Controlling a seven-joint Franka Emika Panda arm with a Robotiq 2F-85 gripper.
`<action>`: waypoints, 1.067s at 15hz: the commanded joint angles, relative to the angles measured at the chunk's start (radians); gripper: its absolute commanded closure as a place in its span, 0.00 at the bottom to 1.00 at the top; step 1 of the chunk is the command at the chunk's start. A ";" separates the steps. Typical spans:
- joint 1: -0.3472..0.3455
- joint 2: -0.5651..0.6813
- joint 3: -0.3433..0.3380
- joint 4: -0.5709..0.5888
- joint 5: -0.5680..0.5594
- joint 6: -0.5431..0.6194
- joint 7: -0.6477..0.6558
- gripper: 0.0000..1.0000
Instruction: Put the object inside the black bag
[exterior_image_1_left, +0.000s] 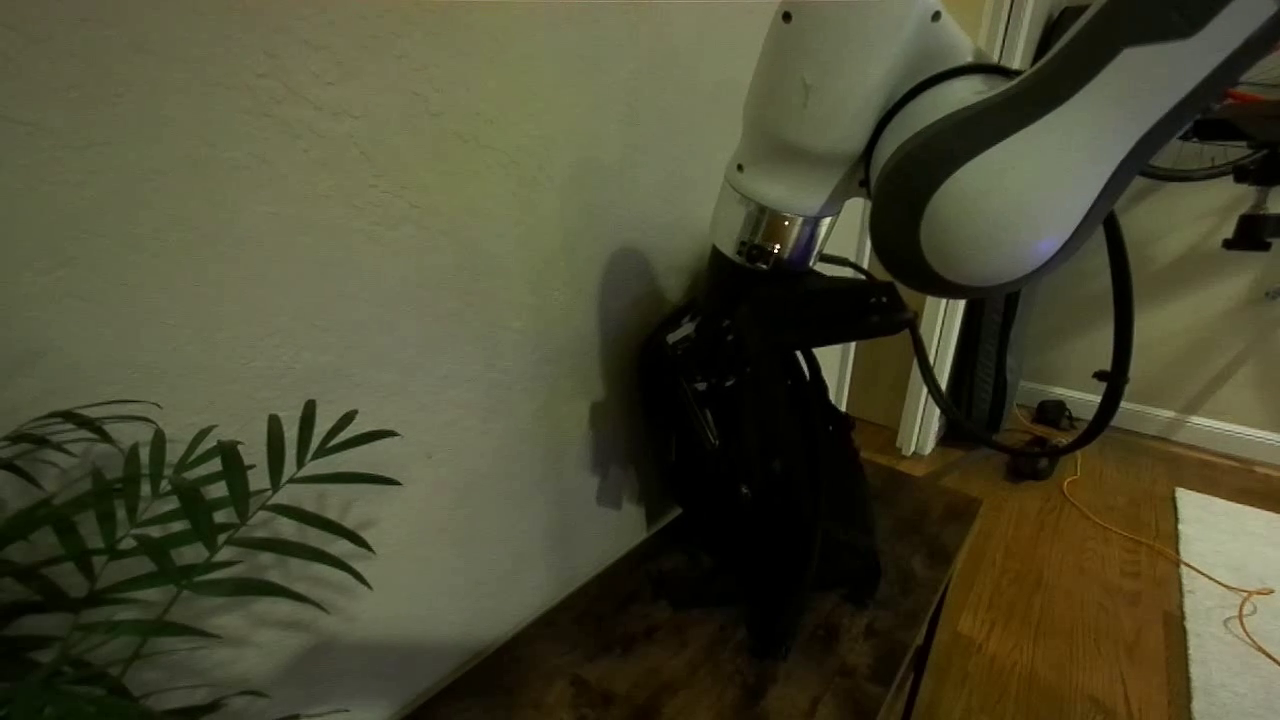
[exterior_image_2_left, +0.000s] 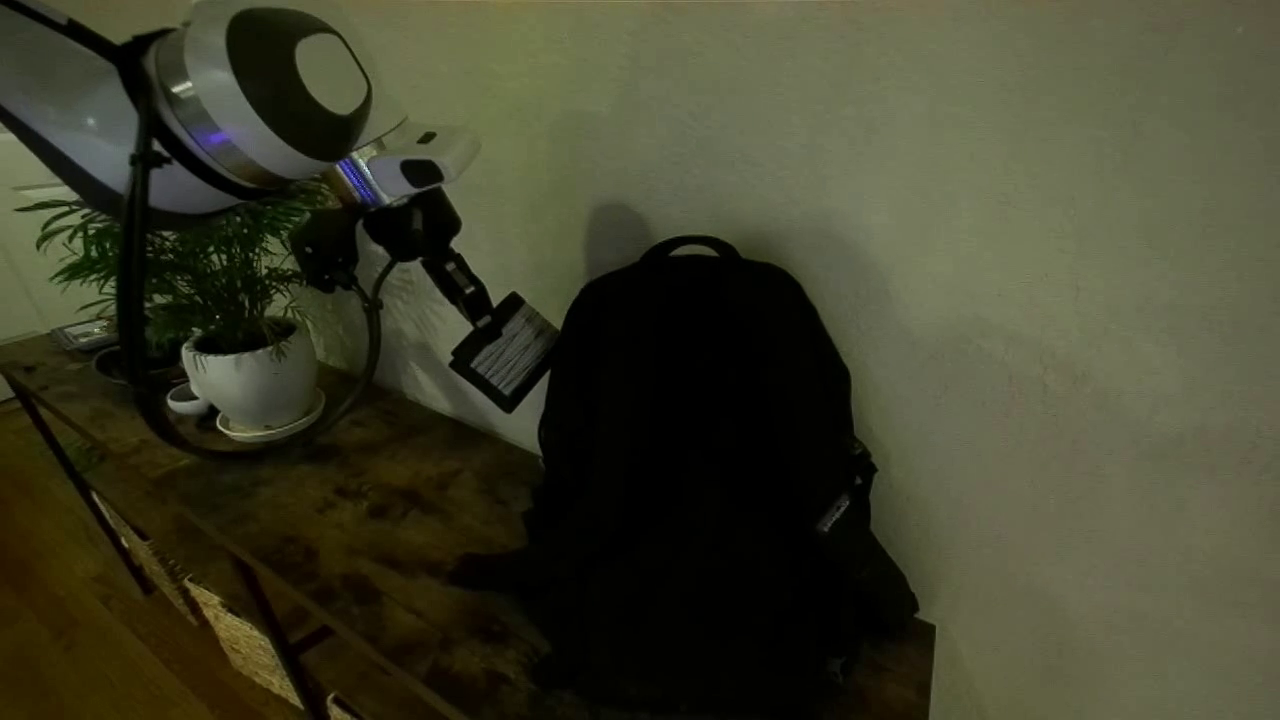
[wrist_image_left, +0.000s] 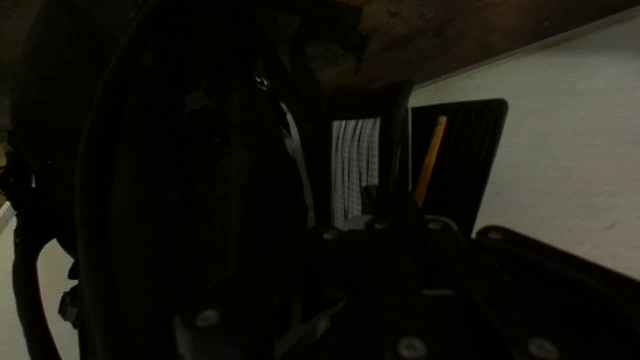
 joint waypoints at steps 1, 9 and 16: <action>-0.015 -0.052 -0.013 -0.054 -0.053 0.035 0.073 0.94; 0.006 -0.029 -0.095 -0.034 -0.049 0.069 0.130 0.94; 0.013 0.005 -0.129 -0.004 -0.041 0.055 0.168 0.94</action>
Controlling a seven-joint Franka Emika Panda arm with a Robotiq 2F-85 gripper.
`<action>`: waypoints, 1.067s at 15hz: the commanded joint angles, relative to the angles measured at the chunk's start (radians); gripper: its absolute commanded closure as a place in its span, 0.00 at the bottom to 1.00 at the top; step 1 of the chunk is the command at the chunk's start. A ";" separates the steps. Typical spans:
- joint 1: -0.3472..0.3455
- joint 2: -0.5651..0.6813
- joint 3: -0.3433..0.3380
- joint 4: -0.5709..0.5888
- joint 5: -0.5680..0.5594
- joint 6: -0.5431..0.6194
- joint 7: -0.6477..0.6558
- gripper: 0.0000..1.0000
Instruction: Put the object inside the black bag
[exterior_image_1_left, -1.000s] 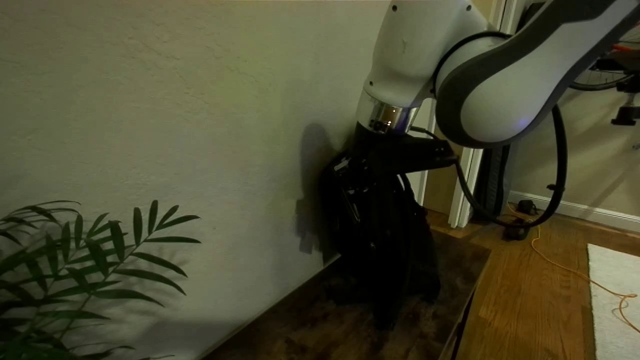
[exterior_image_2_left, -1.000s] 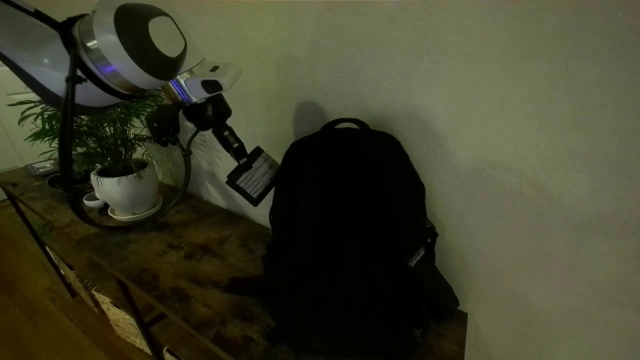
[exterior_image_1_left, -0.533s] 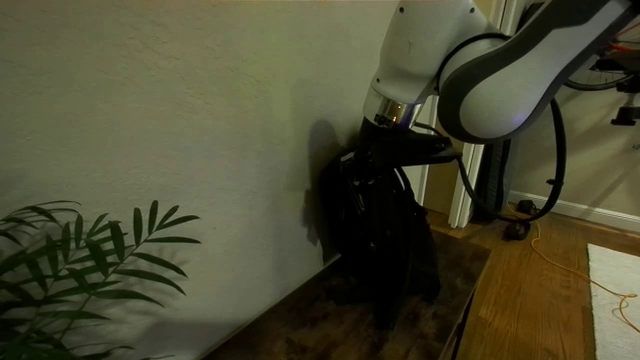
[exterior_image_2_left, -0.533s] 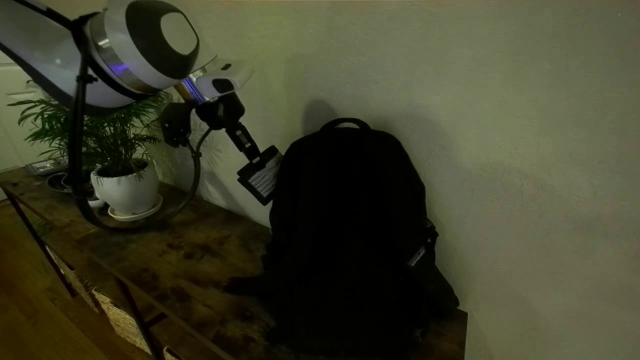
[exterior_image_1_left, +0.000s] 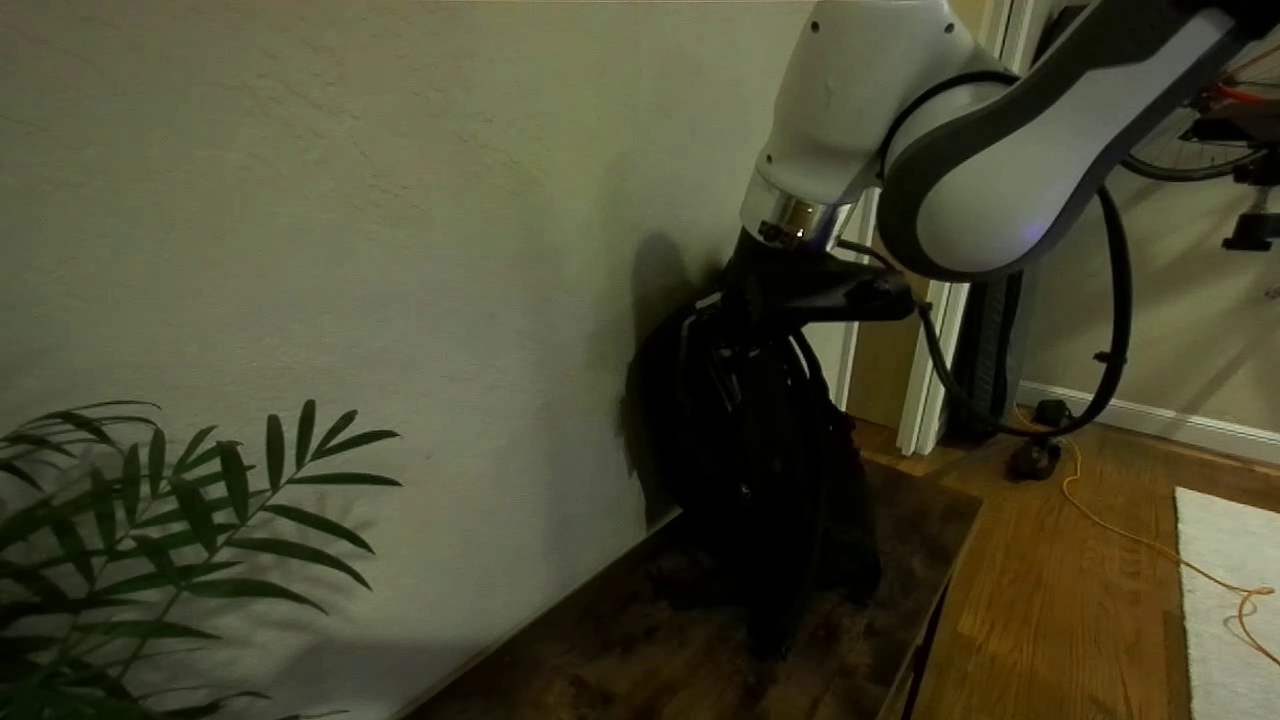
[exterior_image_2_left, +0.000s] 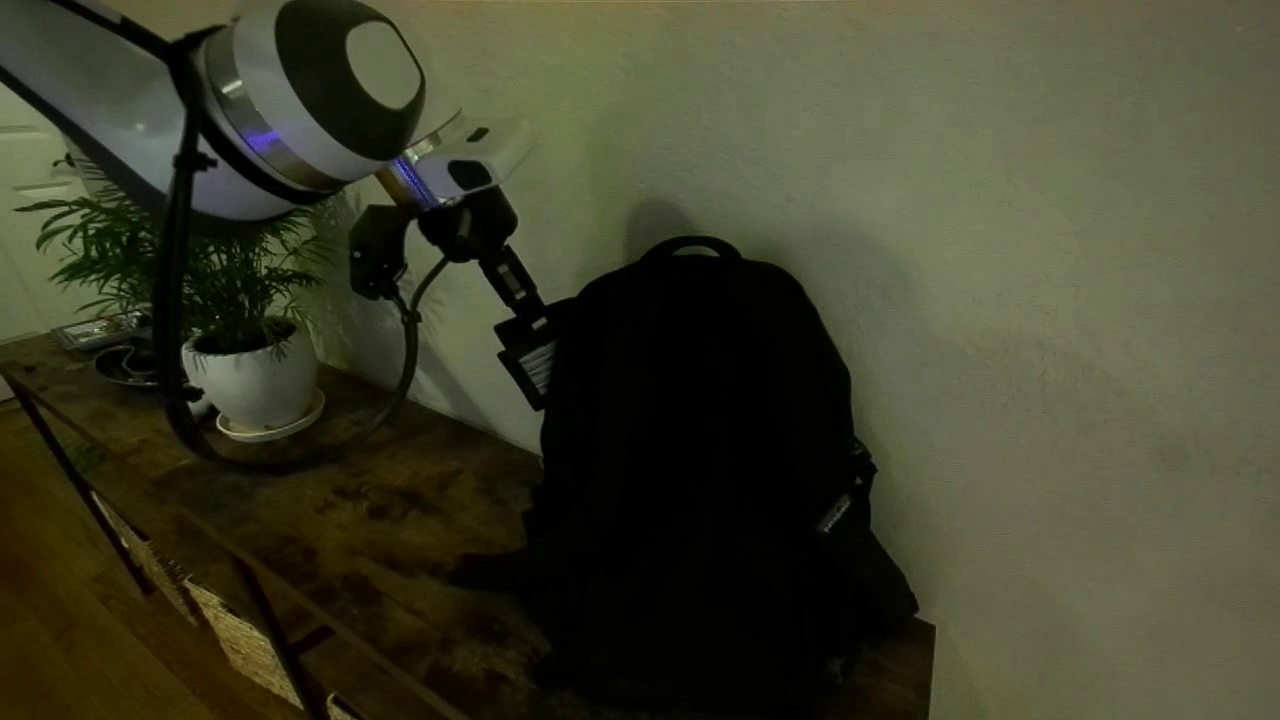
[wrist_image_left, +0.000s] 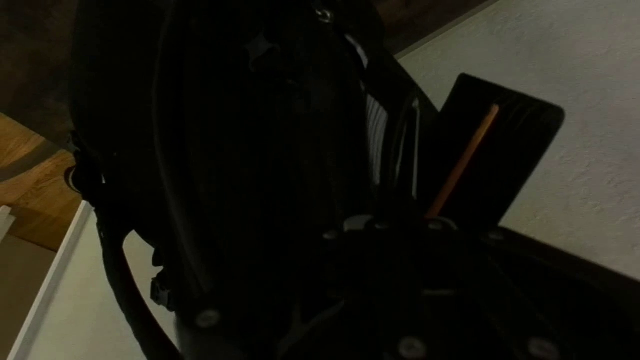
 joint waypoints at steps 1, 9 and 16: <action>0.023 -0.001 -0.031 -0.004 -0.023 0.013 0.055 0.94; 0.004 0.036 -0.012 0.037 0.008 -0.003 0.038 0.94; -0.027 0.096 0.012 0.102 0.008 -0.022 0.041 0.94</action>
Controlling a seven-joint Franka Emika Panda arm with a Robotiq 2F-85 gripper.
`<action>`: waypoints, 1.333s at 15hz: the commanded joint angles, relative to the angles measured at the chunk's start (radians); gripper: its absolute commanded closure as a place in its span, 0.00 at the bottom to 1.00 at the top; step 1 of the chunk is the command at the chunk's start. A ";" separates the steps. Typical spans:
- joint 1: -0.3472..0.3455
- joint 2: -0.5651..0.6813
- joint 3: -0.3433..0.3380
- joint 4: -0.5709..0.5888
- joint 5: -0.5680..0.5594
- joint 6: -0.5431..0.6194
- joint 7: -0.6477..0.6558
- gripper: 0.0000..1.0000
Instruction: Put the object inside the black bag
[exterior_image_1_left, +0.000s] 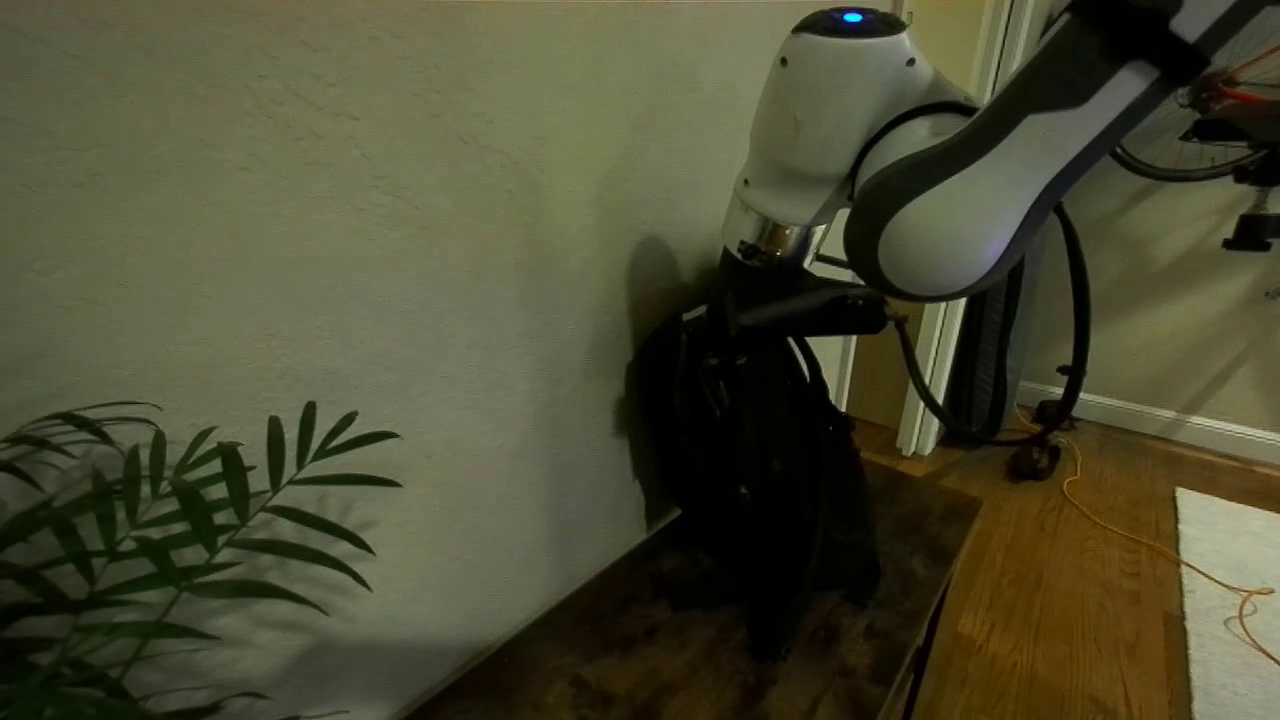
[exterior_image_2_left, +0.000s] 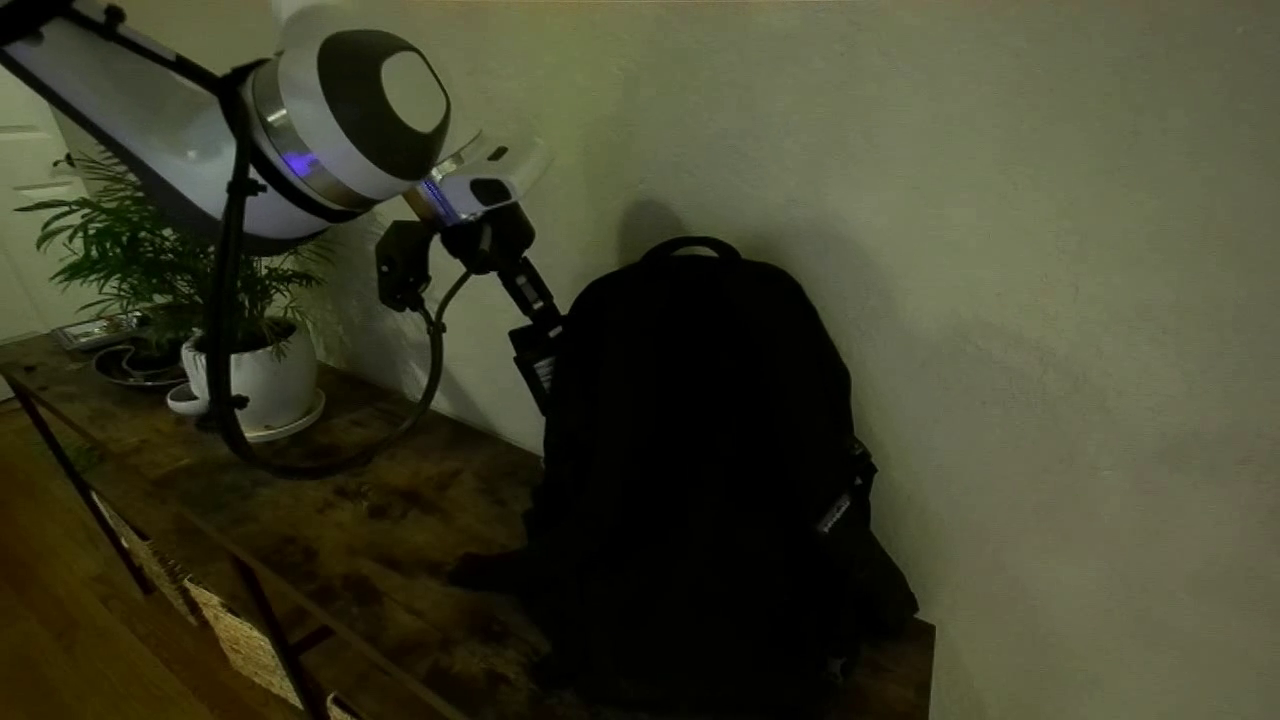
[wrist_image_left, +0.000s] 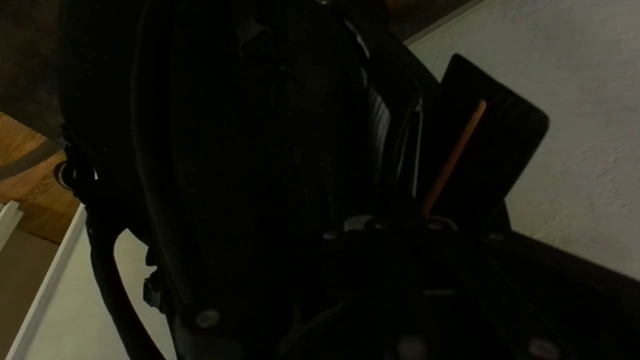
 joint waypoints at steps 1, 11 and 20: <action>-0.011 0.022 0.004 0.034 0.004 -0.022 0.025 0.94; -0.045 0.079 0.006 0.073 0.044 -0.021 0.020 0.94; -0.088 0.100 0.023 0.088 0.123 -0.027 0.000 0.58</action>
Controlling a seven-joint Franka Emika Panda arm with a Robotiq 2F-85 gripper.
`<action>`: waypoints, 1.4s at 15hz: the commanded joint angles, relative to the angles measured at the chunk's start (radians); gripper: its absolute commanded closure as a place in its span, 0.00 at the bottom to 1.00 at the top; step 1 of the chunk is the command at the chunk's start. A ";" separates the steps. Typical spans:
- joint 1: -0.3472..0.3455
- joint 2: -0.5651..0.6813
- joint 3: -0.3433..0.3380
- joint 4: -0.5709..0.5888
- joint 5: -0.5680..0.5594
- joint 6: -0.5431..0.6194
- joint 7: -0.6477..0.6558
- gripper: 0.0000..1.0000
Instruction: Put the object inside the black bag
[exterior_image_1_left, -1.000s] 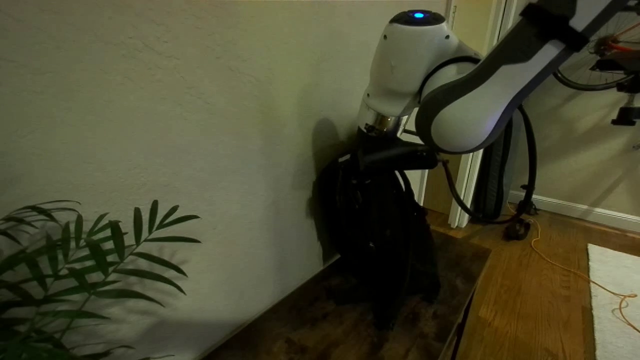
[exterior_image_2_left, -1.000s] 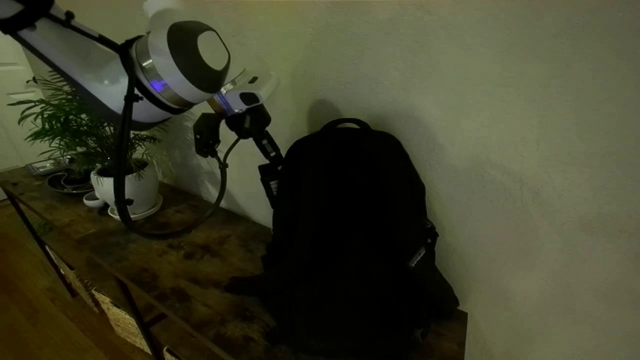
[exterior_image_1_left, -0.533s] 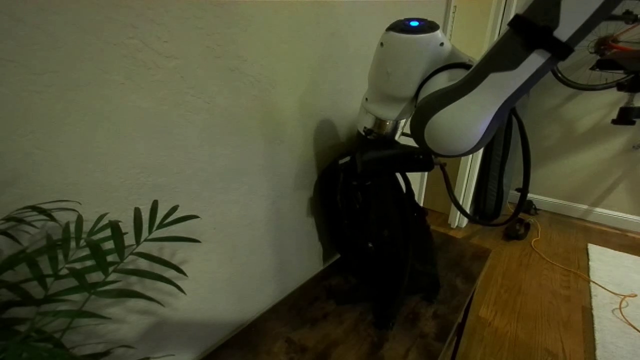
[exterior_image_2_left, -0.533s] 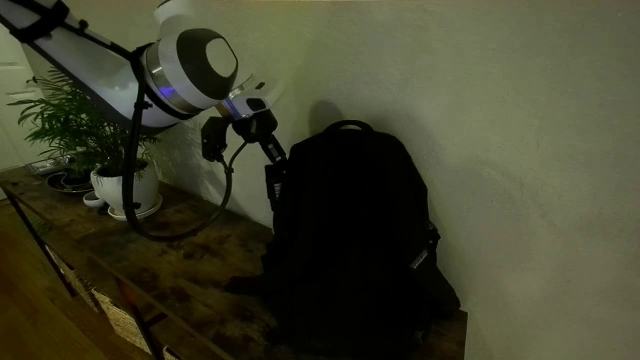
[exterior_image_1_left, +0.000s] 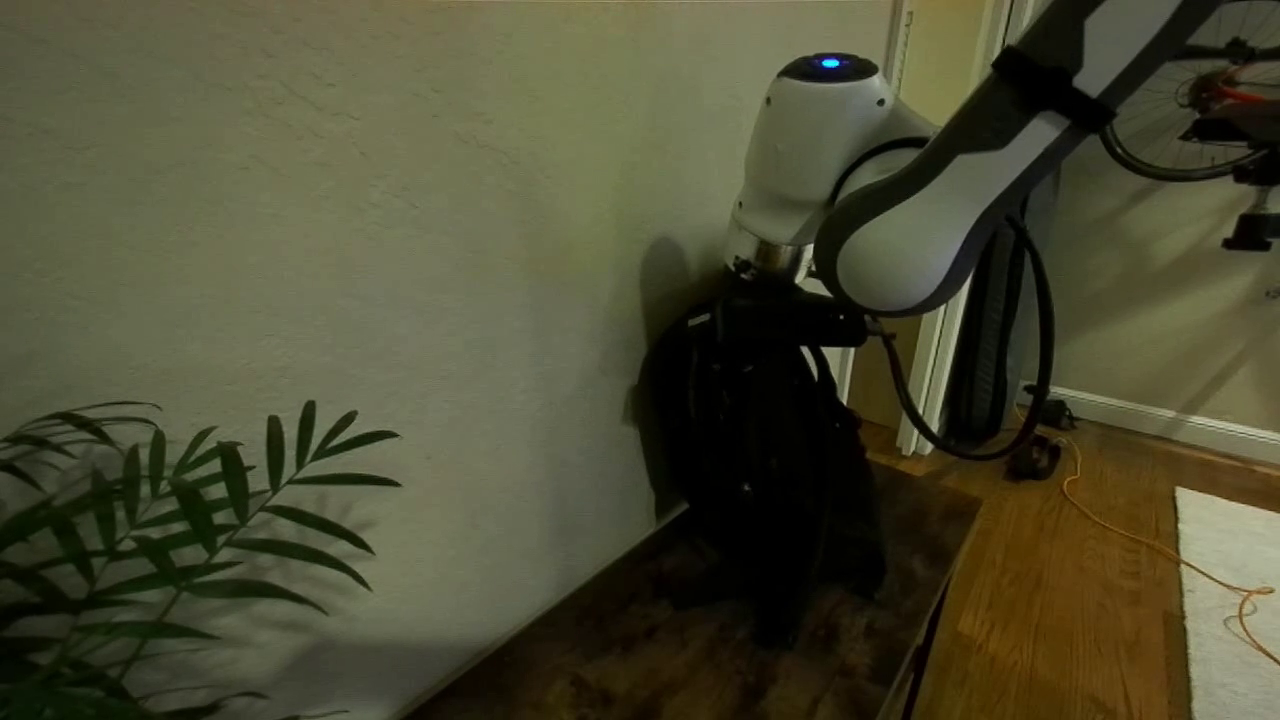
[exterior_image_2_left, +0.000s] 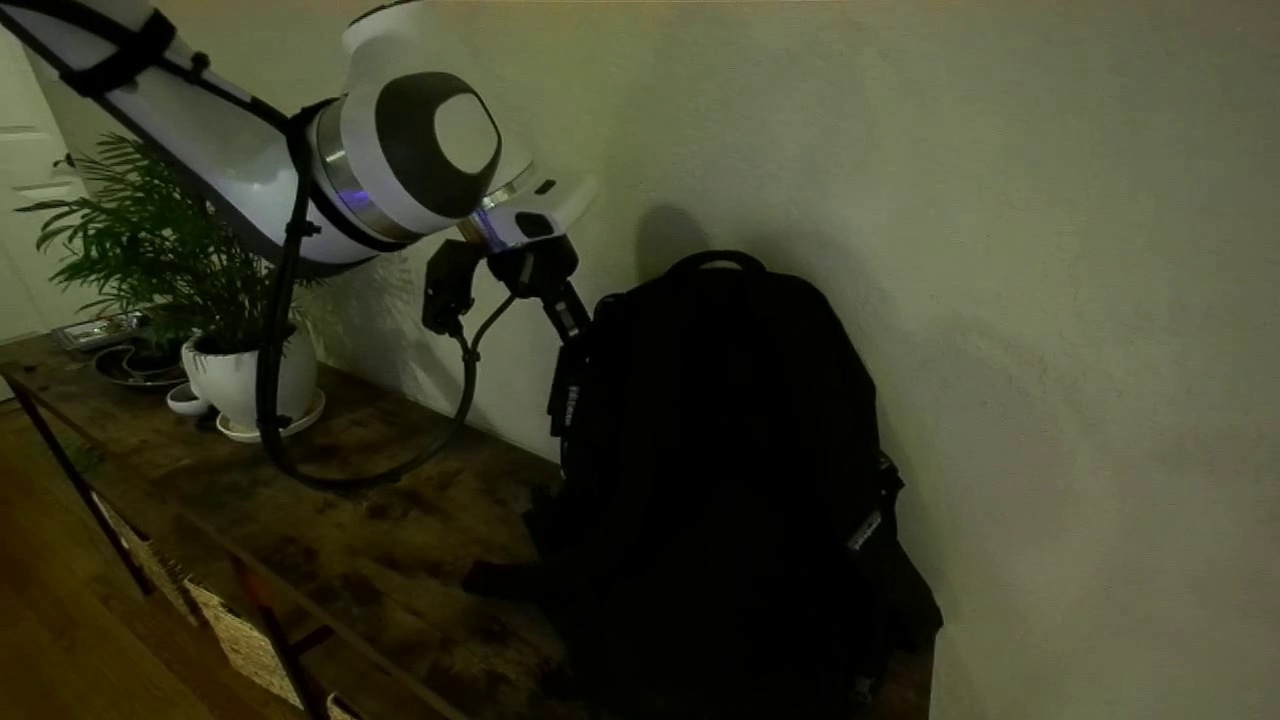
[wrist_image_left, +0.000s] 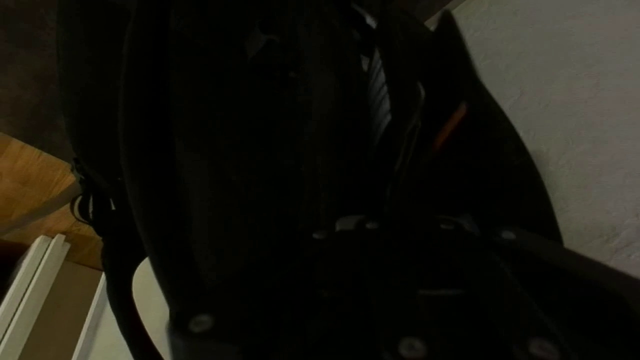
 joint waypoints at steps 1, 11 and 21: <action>-0.026 0.012 0.015 0.017 0.028 -0.021 -0.013 0.53; -0.006 -0.006 0.047 -0.013 0.038 -0.021 -0.029 0.00; 0.018 0.006 0.102 -0.039 0.040 -0.003 -0.058 0.00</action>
